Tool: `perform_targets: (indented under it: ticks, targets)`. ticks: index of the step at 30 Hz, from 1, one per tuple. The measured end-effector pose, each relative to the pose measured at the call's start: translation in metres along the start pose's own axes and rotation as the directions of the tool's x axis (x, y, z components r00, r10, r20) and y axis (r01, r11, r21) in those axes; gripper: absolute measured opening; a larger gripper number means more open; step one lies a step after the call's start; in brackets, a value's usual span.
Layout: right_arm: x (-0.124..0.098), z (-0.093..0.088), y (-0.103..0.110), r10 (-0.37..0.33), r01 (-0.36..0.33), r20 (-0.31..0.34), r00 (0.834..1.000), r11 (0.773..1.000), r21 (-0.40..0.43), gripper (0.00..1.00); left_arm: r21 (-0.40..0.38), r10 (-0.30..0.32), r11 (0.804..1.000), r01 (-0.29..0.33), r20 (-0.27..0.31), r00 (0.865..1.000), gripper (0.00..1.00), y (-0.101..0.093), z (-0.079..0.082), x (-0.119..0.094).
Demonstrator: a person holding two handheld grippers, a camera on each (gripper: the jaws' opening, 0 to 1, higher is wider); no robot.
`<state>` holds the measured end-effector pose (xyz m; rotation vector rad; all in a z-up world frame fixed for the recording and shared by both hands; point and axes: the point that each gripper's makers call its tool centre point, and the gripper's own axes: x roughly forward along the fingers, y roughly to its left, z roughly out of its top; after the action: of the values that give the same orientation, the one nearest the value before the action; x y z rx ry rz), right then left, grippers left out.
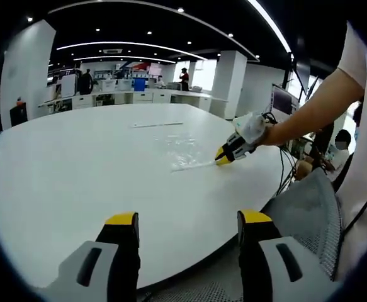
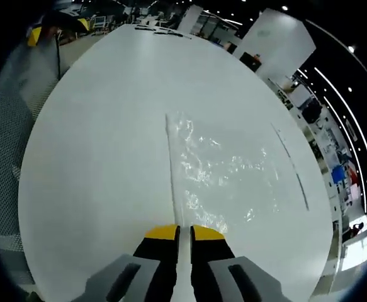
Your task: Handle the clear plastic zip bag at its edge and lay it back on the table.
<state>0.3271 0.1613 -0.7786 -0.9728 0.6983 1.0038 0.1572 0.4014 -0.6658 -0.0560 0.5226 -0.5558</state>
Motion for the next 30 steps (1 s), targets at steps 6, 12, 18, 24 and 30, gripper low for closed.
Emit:
perform_targets:
  ticks: [6, 12, 18, 24, 30]
  targets:
    - [0.001, -0.001, -0.002, 0.02, -0.02, -0.005, 1.0, 1.0, 0.005, 0.0, 0.001, 0.003, 1.0, -0.003, -0.003, 1.0, 0.62, 0.0, 0.0, 0.0]
    - [0.0, 0.0, -0.002, 0.03, -0.03, -0.003, 1.0, 0.999, 0.028, 0.0, 0.002, 0.004, 1.0, -0.004, -0.005, 1.0, 0.62, 0.0, 0.0, 0.001]
    - [-0.004, 0.0, -0.007, 0.019, -0.019, 0.004, 1.0, 0.999, 0.03, 0.0, 0.002, 0.004, 1.0, -0.004, -0.004, 1.0, 0.62, -0.002, 0.001, 0.0]
    - [-0.016, 0.002, -0.01, -0.008, 0.008, 0.014, 1.0, 1.0, -0.005, 0.0, 0.005, 0.001, 1.0, -0.001, -0.004, 1.0, 0.62, -0.002, 0.001, 0.0]
    - [-0.029, 0.005, -0.014, -0.03, 0.031, 0.024, 0.999, 0.999, -0.025, 0.0, 0.012, -0.005, 1.0, 0.005, -0.009, 1.0, 0.61, -0.003, -0.001, 0.0]
